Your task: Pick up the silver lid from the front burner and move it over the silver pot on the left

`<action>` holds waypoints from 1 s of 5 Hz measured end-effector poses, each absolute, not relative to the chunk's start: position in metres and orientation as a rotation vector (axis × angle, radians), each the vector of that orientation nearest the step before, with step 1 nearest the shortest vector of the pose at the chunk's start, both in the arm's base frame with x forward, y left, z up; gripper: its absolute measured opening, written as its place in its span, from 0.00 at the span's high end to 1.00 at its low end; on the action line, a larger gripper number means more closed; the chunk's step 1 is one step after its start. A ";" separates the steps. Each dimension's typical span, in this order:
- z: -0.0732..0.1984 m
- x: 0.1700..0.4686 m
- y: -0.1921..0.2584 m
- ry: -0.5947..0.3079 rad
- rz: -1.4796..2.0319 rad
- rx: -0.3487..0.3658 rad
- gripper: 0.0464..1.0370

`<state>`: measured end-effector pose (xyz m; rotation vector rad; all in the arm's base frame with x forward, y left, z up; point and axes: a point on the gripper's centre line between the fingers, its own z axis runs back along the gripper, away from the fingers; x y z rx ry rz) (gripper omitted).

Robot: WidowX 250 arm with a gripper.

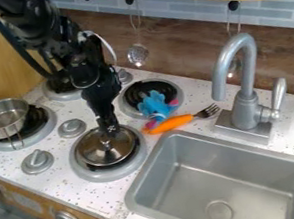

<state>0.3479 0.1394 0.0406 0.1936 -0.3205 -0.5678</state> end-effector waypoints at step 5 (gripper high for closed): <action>0.011 0.335 0.152 -0.254 -0.545 0.089 0.04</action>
